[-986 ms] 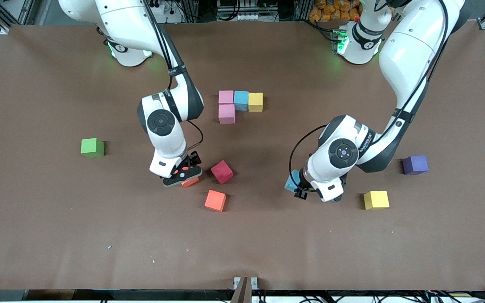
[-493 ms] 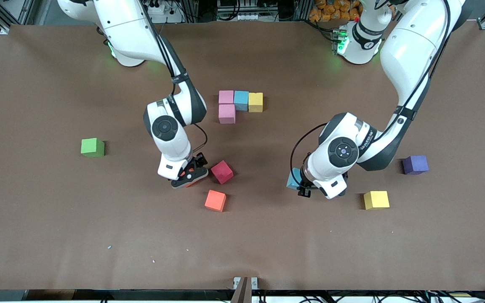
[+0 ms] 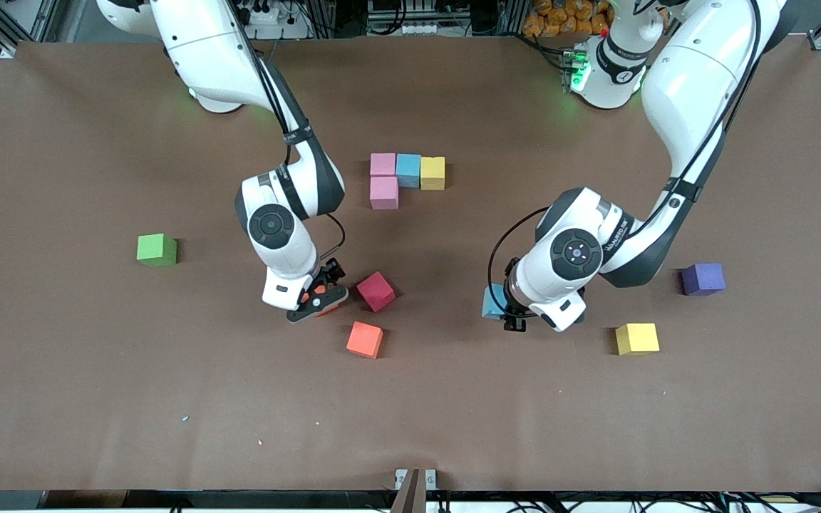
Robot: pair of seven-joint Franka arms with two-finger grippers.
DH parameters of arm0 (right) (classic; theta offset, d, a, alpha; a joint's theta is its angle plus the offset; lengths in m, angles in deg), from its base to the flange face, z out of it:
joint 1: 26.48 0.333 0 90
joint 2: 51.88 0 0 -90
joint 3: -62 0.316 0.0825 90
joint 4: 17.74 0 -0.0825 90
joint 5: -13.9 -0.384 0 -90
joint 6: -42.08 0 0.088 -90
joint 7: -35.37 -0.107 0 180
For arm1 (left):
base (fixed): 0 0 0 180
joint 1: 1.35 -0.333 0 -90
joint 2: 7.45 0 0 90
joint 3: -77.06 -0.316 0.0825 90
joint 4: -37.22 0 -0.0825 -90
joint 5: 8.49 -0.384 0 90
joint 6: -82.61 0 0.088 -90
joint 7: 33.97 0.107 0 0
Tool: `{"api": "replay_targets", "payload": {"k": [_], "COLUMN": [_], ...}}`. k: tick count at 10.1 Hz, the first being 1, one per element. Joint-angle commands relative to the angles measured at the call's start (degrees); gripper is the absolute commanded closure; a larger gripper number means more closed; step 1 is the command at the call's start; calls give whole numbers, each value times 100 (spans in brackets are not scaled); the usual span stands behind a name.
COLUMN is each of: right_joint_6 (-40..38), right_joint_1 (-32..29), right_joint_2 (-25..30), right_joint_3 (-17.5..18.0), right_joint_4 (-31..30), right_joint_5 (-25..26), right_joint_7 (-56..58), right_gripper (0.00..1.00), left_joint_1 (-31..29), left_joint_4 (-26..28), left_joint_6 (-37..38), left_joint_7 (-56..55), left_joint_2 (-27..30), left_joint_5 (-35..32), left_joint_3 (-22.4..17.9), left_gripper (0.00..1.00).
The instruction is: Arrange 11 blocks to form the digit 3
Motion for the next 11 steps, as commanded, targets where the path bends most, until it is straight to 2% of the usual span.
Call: {"api": "replay_targets", "payload": {"k": [1, 10, 11], "right_joint_6": [-180, 84, 84], "right_joint_1": [-158, -246, -255], "right_joint_2": [12, -400, -410], "right_joint_3": [101, 110, 110], "right_joint_4": [133, 307, 361], "right_joint_5": [-112, -235, -226], "right_joint_7": [122, 43, 43], "right_gripper": [0, 0, 5], "left_joint_1": [92, 216, 251], "left_joint_4": [90, 248, 318], "left_joint_6": [90, 90, 81], "left_joint_7": [-304, -1271, -1463], "left_joint_2": [139, 173, 174], "left_joint_5": [113, 104, 95], "left_joint_3": [-7, 1, 1], "left_gripper": [73, 74, 74]}}
